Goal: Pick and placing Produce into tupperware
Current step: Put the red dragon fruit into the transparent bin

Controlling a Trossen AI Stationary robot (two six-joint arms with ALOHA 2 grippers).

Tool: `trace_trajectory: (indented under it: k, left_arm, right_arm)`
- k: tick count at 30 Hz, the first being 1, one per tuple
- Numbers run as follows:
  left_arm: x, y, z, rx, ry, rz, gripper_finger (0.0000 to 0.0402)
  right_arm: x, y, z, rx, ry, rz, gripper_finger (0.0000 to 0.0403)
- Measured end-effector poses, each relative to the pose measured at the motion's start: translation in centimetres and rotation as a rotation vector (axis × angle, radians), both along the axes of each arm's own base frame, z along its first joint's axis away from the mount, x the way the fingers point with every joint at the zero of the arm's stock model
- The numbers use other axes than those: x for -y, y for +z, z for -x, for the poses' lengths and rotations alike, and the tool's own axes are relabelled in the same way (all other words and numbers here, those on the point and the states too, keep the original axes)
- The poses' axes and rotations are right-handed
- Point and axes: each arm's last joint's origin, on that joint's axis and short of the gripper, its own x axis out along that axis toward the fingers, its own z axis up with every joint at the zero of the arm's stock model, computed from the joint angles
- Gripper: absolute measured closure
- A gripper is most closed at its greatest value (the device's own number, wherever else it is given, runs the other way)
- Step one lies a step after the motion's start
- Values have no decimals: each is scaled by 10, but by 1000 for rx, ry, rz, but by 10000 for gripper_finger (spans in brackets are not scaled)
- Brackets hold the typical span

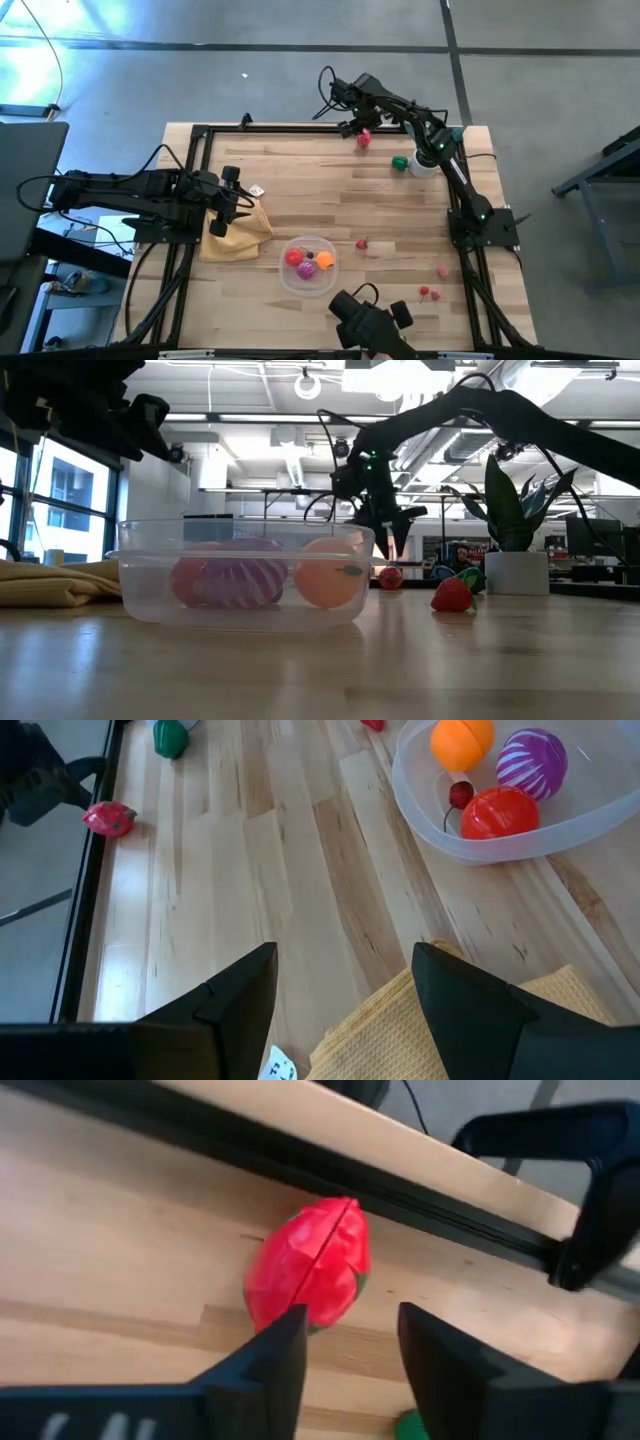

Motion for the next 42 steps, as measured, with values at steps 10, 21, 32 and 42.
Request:
trace_trajectory:
  k: [10,21,32,42]
  left_arm:
    - [0,0,0,0,0,0,181]
    - [0,0,0,0,0,0,181]
    - [0,0,0,0,-1,0,181]
    - [0,0,0,0,0,0,181]
  right_arm:
    - [12,0,1,78,-33,31,180]
    - [13,0,3,51,-60,55,150]
    - [14,-14,0,51,-56,5,150]
    - [16,-37,-3,39,-61,-61,149]
